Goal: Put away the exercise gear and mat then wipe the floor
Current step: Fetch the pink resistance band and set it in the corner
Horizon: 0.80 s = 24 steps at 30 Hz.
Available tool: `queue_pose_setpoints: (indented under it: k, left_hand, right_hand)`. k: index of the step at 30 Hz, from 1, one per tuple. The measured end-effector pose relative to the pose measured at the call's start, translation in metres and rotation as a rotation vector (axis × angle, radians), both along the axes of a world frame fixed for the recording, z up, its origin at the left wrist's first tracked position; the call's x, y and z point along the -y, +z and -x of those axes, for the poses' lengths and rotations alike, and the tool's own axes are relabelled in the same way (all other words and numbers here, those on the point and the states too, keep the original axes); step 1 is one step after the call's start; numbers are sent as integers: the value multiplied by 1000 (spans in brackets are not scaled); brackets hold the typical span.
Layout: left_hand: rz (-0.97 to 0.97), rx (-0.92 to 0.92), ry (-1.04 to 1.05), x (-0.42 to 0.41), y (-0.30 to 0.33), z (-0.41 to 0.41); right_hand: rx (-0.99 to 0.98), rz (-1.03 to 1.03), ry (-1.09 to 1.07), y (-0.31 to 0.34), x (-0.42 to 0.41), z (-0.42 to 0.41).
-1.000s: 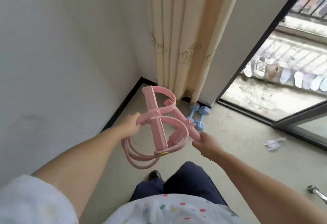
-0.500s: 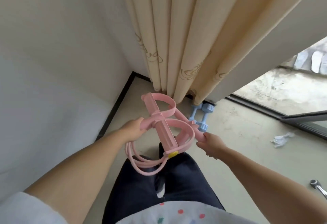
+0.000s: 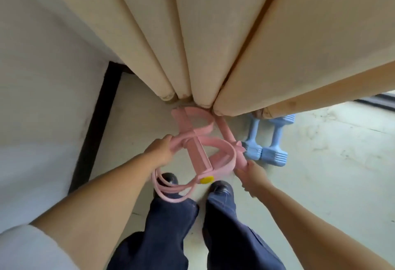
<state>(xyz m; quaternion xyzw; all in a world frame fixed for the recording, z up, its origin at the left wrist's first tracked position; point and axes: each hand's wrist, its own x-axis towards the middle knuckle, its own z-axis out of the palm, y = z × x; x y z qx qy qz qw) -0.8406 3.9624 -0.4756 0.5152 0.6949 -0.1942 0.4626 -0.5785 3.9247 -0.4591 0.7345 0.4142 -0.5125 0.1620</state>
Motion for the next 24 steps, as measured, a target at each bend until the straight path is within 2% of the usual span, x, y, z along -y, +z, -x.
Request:
queue_pose_setpoints:
  k: [4,9,12,14,18,21,24]
  left_hand:
    - [-113,1,-22,-29,-104,8]
    - [-230,-16,-87,-68,-190,5]
    - [-219,-8,-150,-71,-220,1]
    - [-184,-1,-133,-65,-229,-4]
    - [-78,-63,-71,-52,-205,-17]
    - [-136,-107,-114,-38,-145,-30]
    - [-179,10,-183,-17,-70,-39]
  right_hand:
    - [-34,-62,-221,-105,-12,20]
    - [-36,-167,-409,-197,-21,37]
    - [14,-151,-390,-225,-22,36]
    - [27,-132,-265,-226,-25,31]
    - [16,-105,-69,-194,-26,20]
    - [48,-75,-43,-143,-21,17]
    - [35,-94,-25,-77,-8,21]
